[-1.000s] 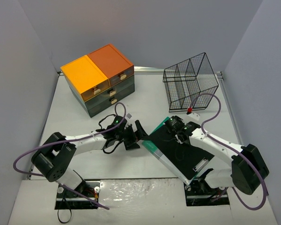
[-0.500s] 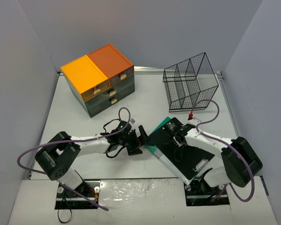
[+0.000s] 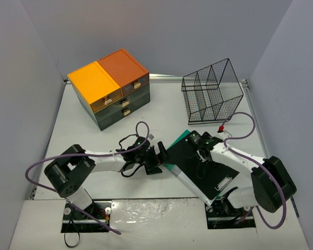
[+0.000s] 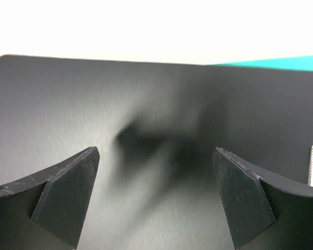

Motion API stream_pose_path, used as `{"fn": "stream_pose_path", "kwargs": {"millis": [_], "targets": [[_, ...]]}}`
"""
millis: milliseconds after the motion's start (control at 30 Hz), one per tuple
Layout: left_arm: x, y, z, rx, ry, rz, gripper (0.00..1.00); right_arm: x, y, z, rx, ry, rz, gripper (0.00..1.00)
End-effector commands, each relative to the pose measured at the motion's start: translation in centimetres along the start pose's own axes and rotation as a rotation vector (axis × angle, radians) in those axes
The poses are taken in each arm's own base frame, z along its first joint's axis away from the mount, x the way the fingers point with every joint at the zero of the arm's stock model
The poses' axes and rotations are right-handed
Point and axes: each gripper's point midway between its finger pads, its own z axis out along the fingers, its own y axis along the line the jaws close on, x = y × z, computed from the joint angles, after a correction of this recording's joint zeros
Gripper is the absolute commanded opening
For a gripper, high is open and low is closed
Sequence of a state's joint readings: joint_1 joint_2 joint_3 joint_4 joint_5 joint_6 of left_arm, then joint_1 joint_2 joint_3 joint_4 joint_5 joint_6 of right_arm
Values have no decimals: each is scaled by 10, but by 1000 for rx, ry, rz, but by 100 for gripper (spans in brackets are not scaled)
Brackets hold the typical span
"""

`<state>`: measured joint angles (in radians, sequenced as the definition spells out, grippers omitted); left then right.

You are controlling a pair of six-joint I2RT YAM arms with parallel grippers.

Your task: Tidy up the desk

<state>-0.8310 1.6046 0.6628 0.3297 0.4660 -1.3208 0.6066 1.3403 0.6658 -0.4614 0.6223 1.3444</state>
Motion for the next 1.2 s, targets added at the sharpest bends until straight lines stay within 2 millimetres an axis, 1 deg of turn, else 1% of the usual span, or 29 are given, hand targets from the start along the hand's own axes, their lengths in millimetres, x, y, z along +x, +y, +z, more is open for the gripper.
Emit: {"fn": "stream_pose_path", "kwargs": {"millis": [0, 200, 267, 400, 600, 833, 933, 1167], "targets": [[-9, -29, 0, 72, -30, 26, 97, -40, 0, 7, 70, -140, 80, 87], [-9, -30, -3, 64, -32, 33, 97, -50, -12, 25, 172, -130, 110, 87], [-8, -29, -3, 62, -31, 32, 97, -53, -15, 28, 189, -128, 121, 87], [-8, -28, -4, 58, -31, 30, 97, -67, -25, 35, 230, -145, 160, 88], [-8, -30, -4, 57, -28, 36, 97, -83, -37, 46, 297, -176, 185, 88], [-7, -31, -7, 49, -25, 43, 97, -76, -59, 60, 381, -123, 201, 88], [-7, -32, -7, 50, -24, 45, 97, -70, -67, 65, 410, -87, 196, 89], [-8, -34, -7, 52, -24, 49, 97, -50, -74, 72, 436, 24, 203, 89]]}}
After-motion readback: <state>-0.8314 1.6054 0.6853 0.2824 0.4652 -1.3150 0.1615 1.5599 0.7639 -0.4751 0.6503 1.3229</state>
